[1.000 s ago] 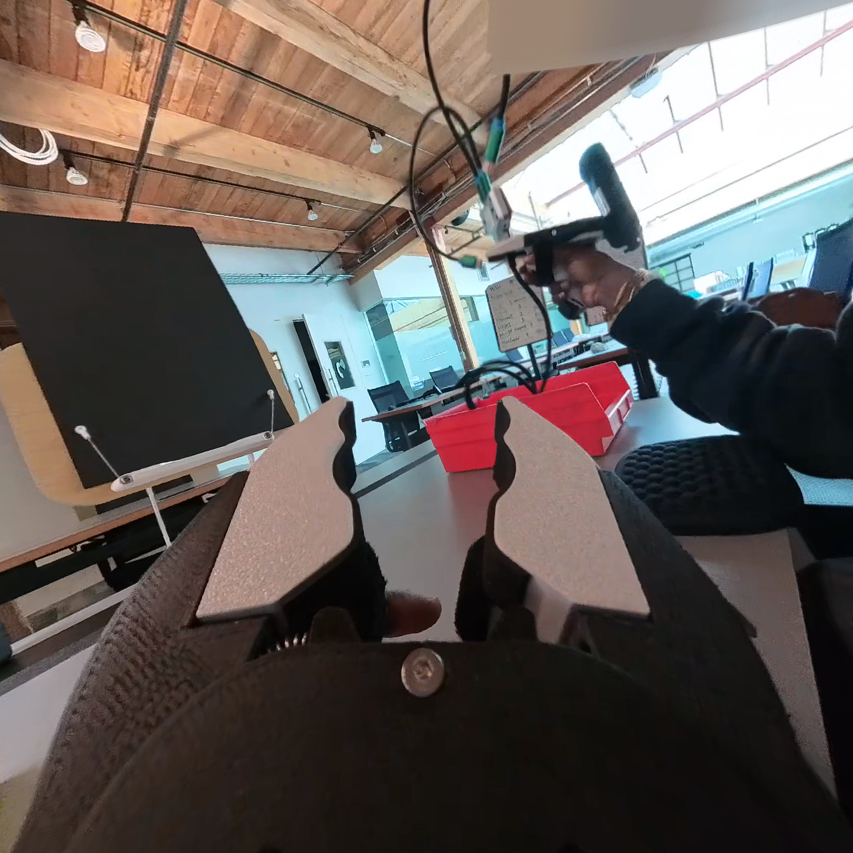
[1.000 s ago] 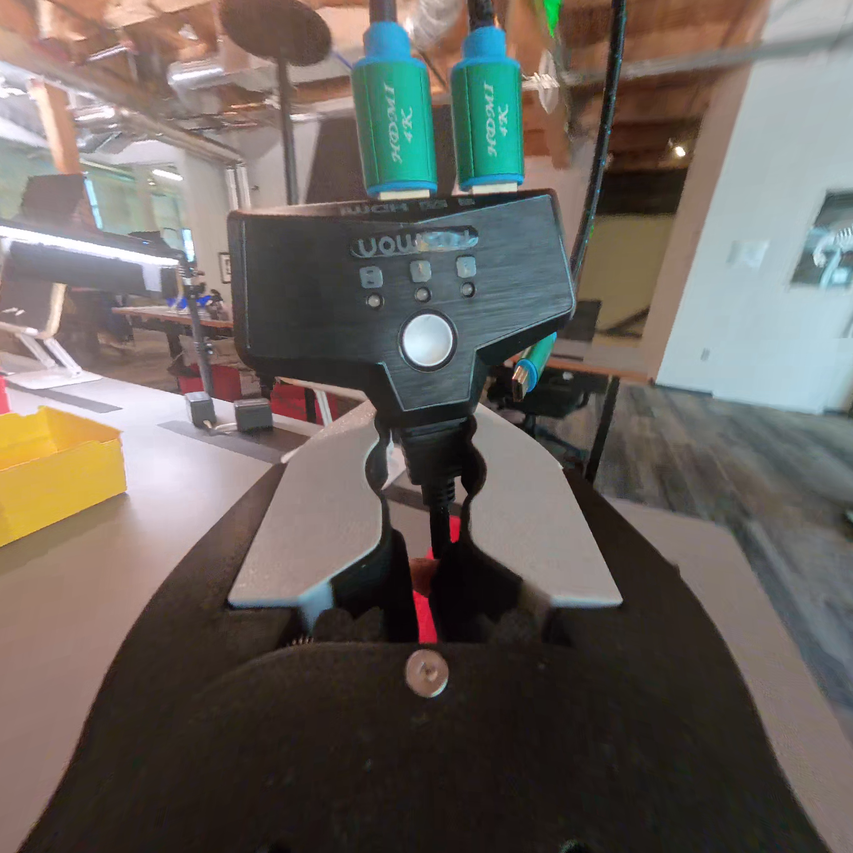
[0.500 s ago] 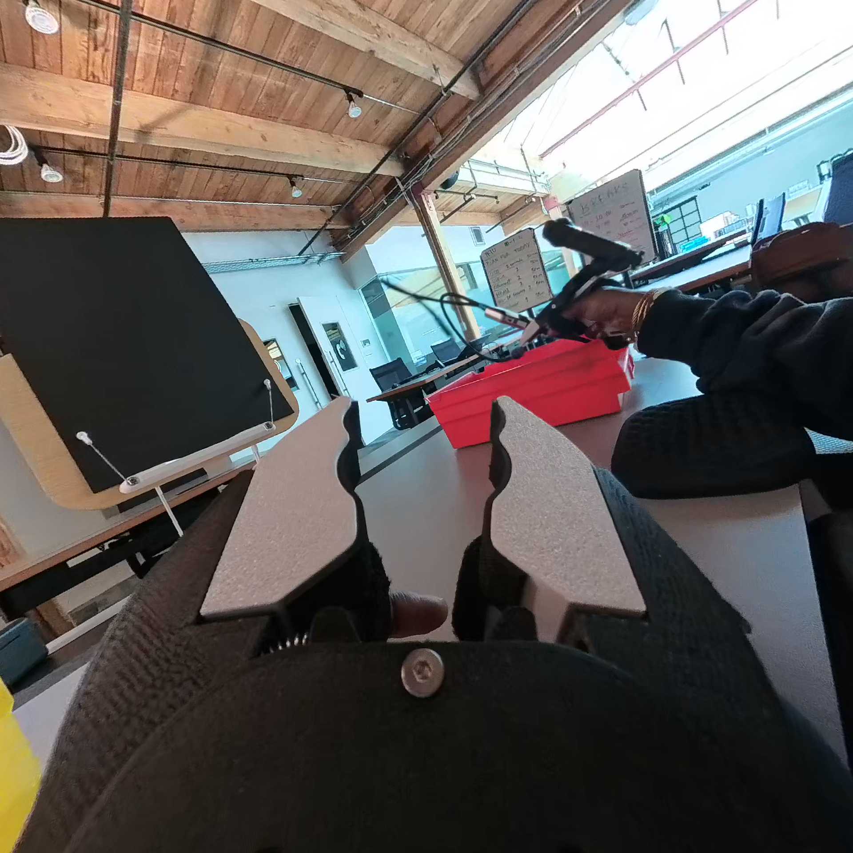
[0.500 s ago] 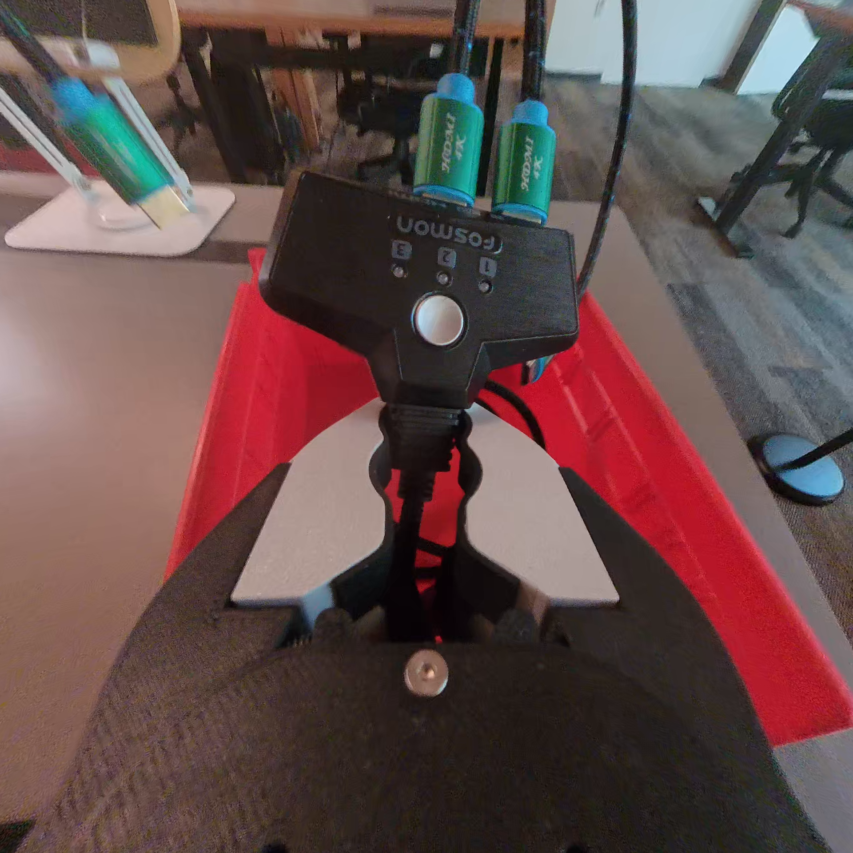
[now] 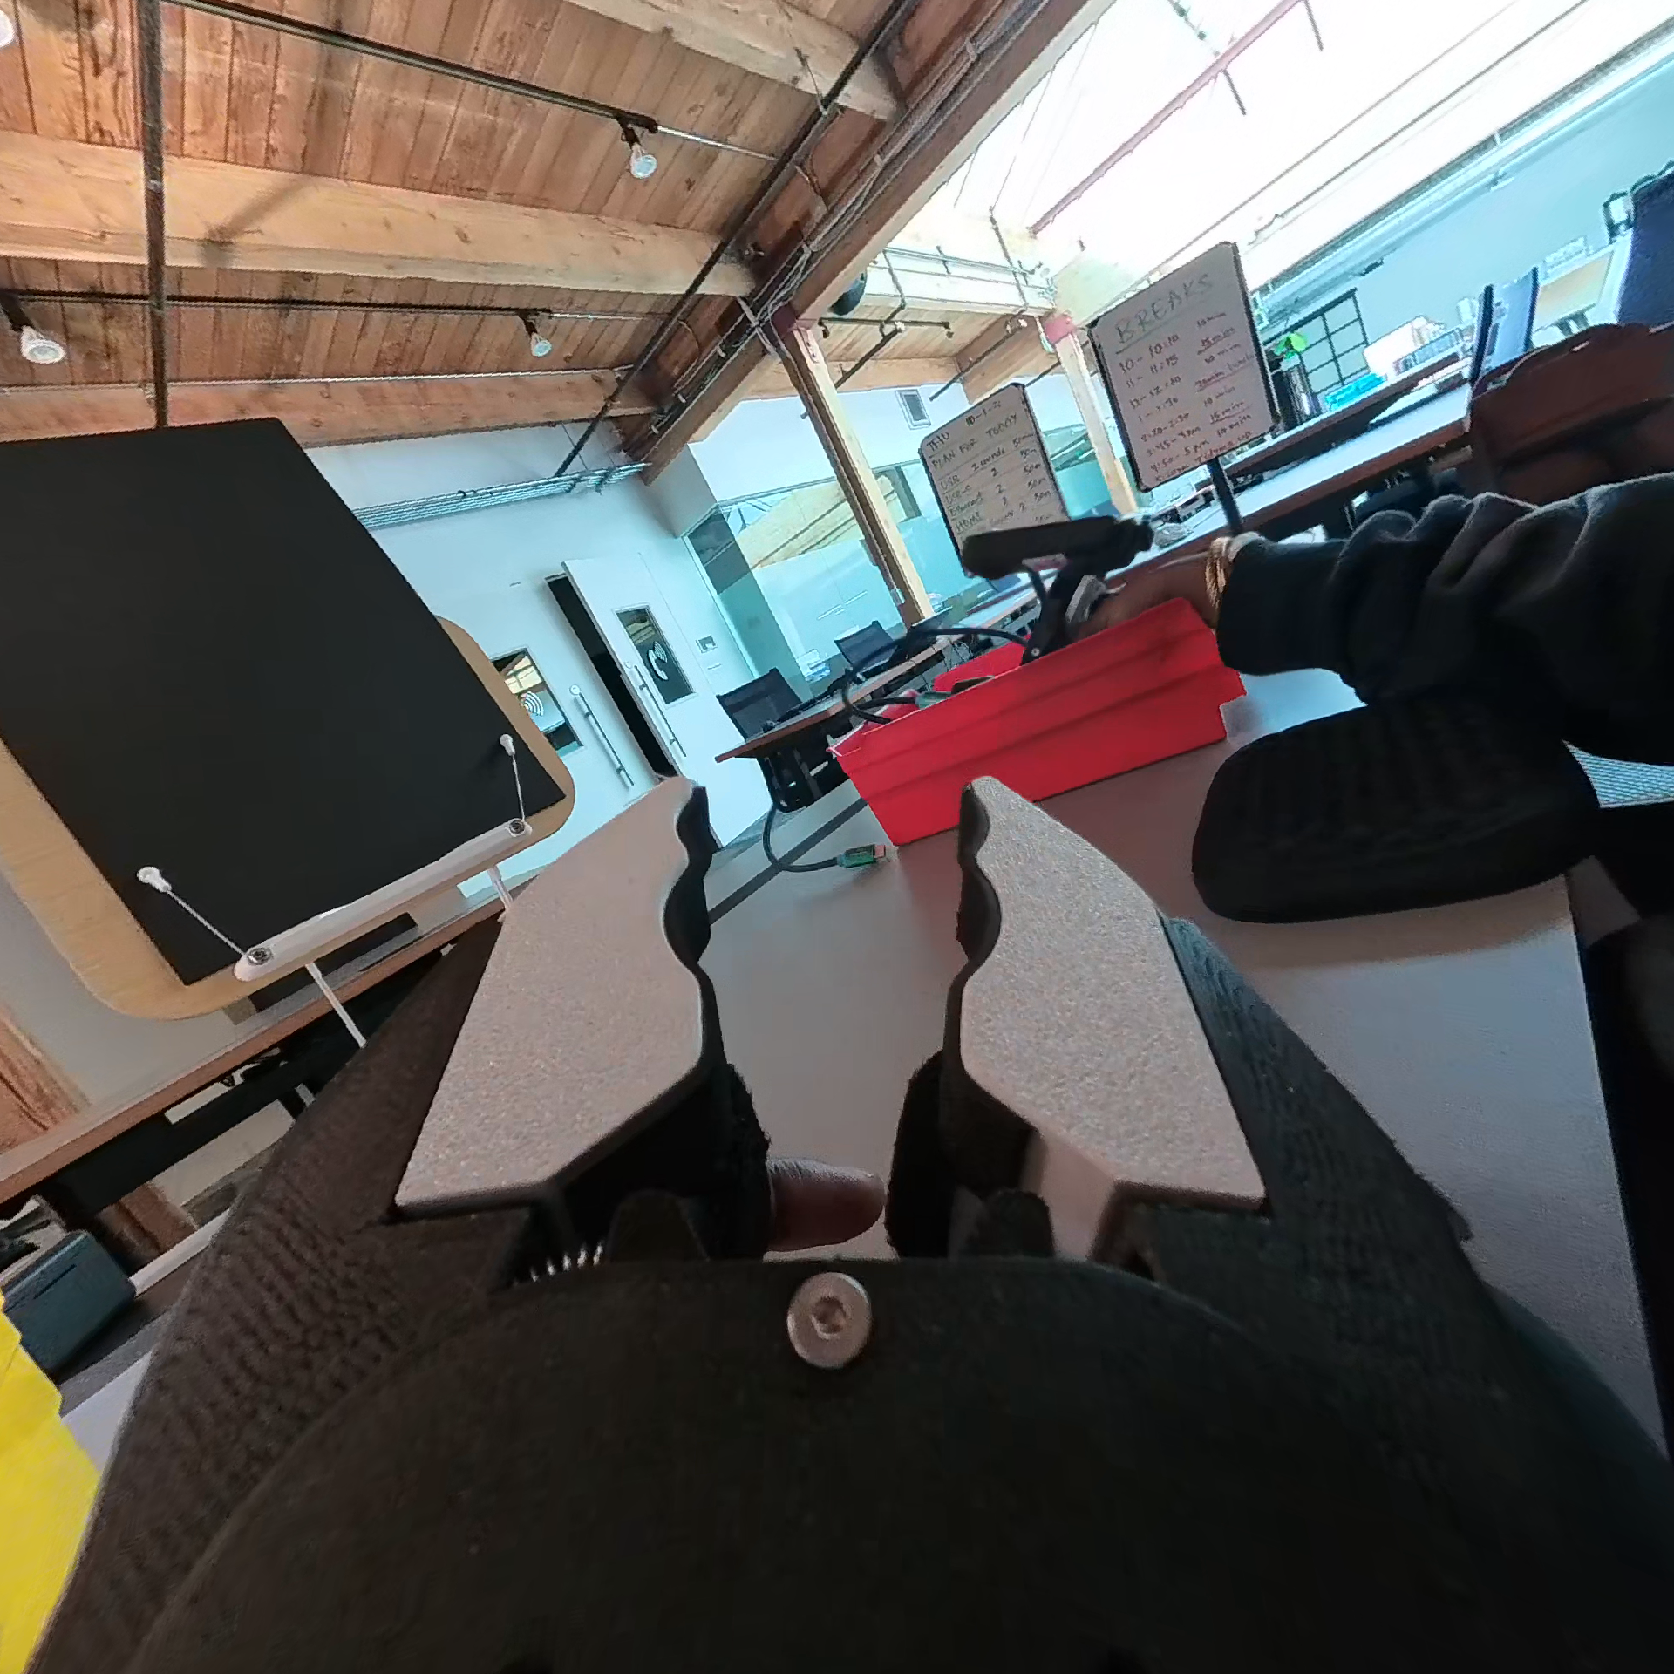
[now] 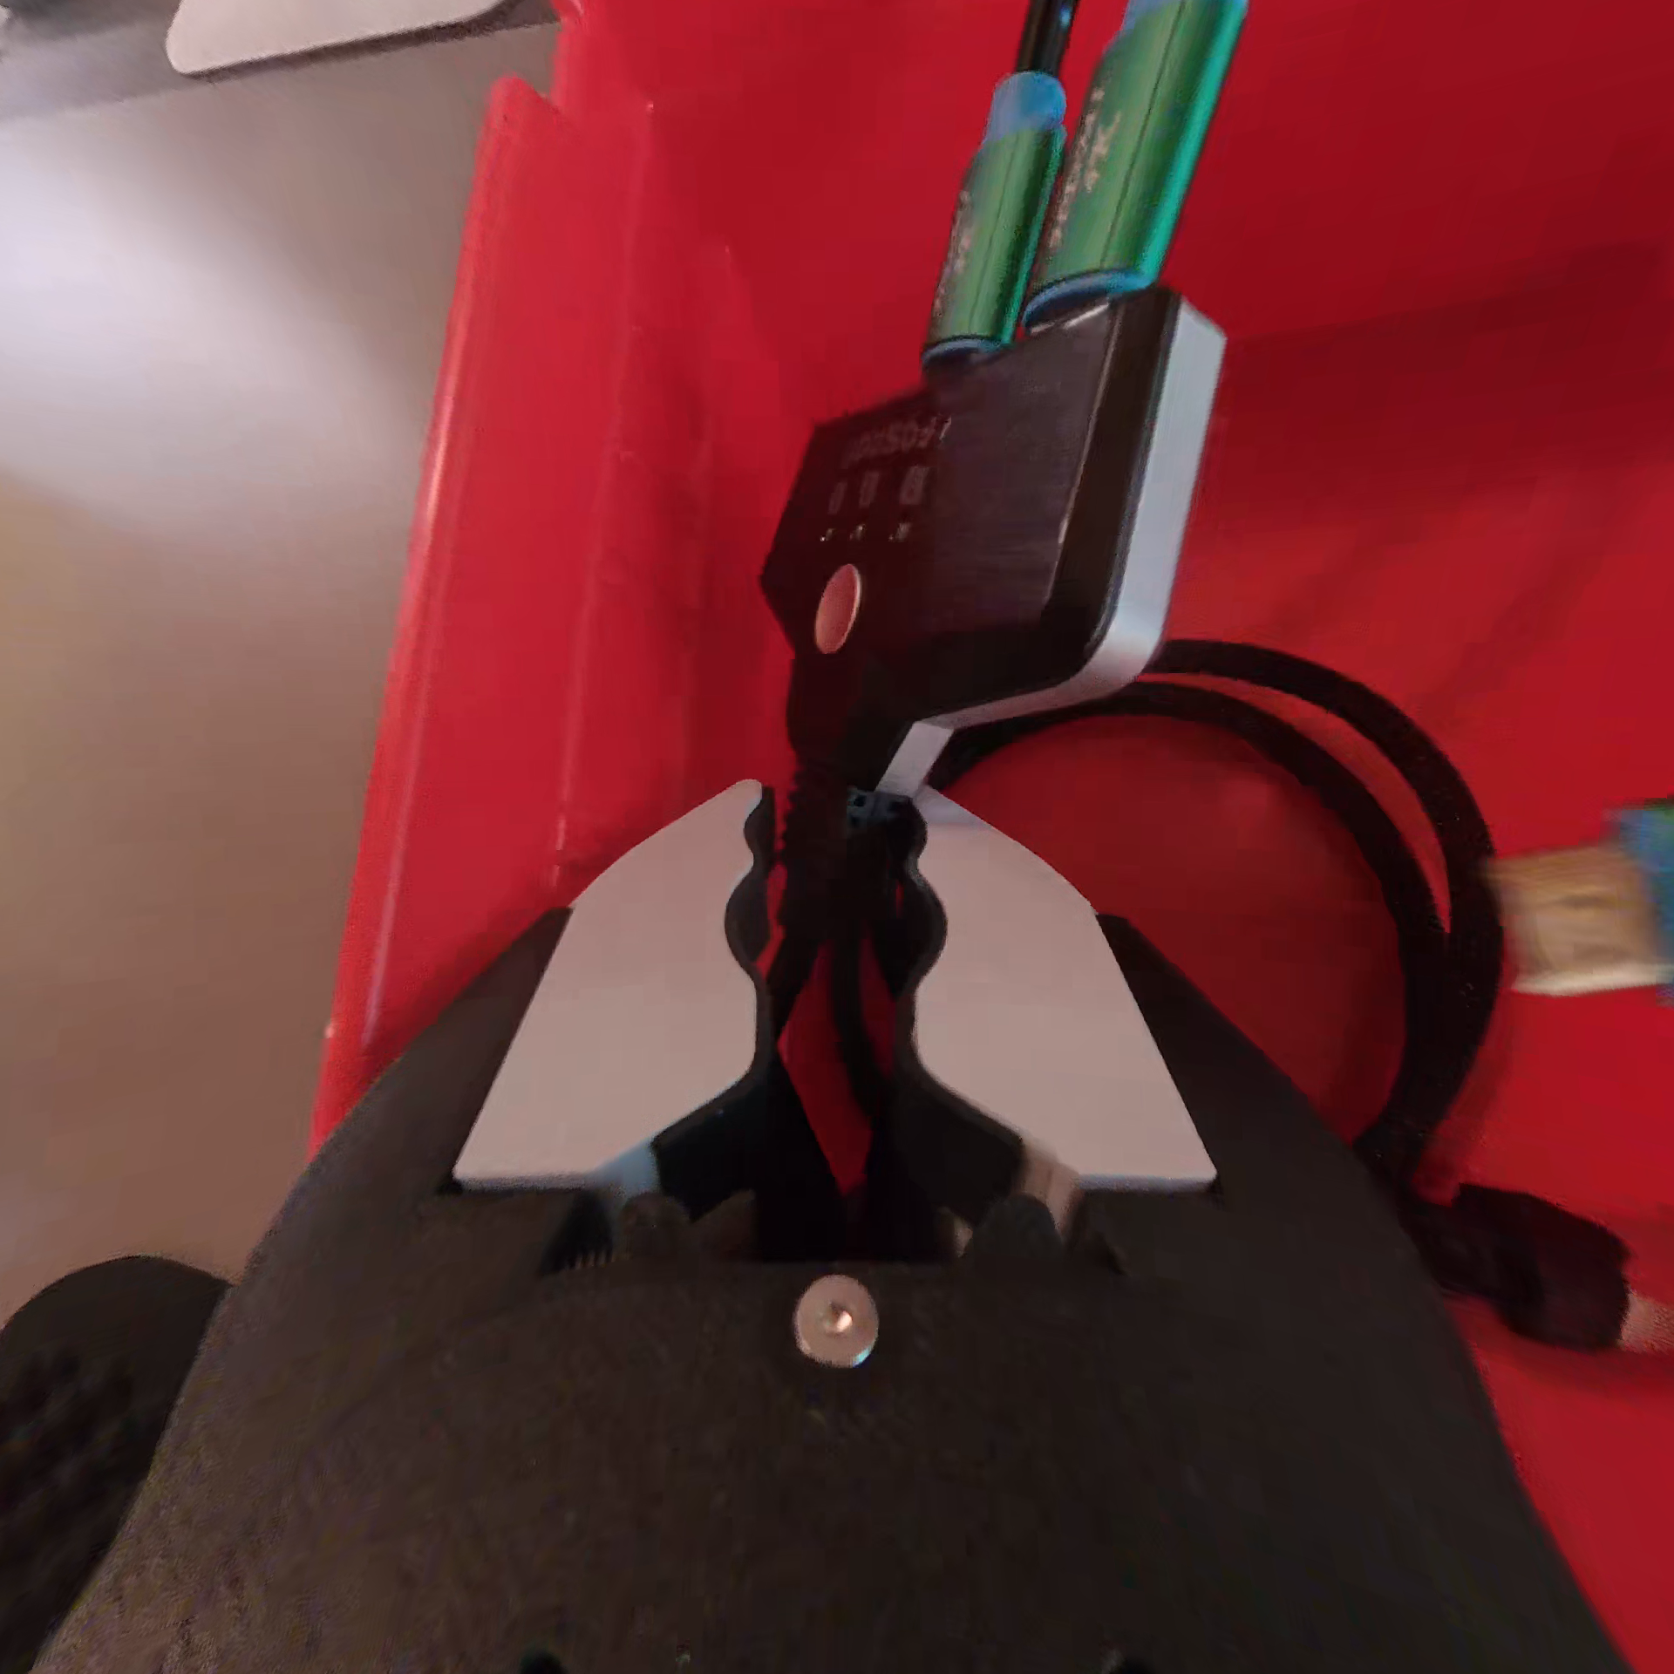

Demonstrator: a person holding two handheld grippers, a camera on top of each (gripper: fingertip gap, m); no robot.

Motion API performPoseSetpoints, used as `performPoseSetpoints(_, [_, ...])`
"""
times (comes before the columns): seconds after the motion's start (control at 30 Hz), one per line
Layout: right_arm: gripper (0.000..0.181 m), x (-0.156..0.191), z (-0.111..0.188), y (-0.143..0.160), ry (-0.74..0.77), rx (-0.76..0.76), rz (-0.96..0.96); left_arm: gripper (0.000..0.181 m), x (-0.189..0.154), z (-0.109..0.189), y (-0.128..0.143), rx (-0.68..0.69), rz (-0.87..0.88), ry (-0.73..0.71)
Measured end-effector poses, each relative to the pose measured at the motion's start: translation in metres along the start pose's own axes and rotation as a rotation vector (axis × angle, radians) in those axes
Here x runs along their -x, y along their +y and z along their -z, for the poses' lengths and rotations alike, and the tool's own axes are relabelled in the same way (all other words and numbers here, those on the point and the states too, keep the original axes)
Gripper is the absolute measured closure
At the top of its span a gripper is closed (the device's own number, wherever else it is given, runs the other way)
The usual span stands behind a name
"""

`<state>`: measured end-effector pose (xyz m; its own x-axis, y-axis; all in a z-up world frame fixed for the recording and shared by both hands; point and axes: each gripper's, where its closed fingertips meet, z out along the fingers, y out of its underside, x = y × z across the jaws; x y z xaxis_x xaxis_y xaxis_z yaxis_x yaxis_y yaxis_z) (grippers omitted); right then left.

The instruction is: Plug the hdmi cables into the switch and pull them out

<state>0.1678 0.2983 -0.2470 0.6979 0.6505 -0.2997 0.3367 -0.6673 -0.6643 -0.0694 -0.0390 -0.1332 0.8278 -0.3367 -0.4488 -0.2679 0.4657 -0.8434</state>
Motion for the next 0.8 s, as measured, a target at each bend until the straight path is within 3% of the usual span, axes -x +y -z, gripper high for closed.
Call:
performPoseSetpoints(0.1, [0.148,-0.005,0.007,-0.015,0.028,-0.098,0.006,0.129,-0.002,0.0,0.001,0.006,-0.014,0.008])
performPoseSetpoints(0.23, [0.127,-0.004,0.052,-0.06,0.112,-0.429,0.087,0.129,-0.002,0.0,0.0,0.005,-0.016,0.003])
performPoseSetpoints(0.3, [0.106,0.001,0.086,-0.086,0.143,-0.674,0.14,0.129,0.0,0.0,0.0,0.0,-0.008,-0.008])
performPoseSetpoints(0.43, [0.089,0.019,0.168,-0.114,0.245,-1.202,0.236,0.129,0.003,0.002,-0.001,-0.01,0.007,-0.024])
performPoseSetpoints(0.57, [0.092,0.059,0.253,-0.101,0.476,-1.674,0.481,0.129,0.005,0.002,-0.001,-0.008,0.007,-0.034])
performPoseSetpoints(0.63, [0.096,0.096,0.281,-0.084,0.467,-1.869,0.613,0.129,0.005,0.002,-0.002,-0.012,0.005,-0.035])
performPoseSetpoints(0.8, [0.094,0.174,0.273,-0.073,0.244,-1.937,0.797,0.129,0.006,0.004,-0.006,-0.035,0.001,-0.042])
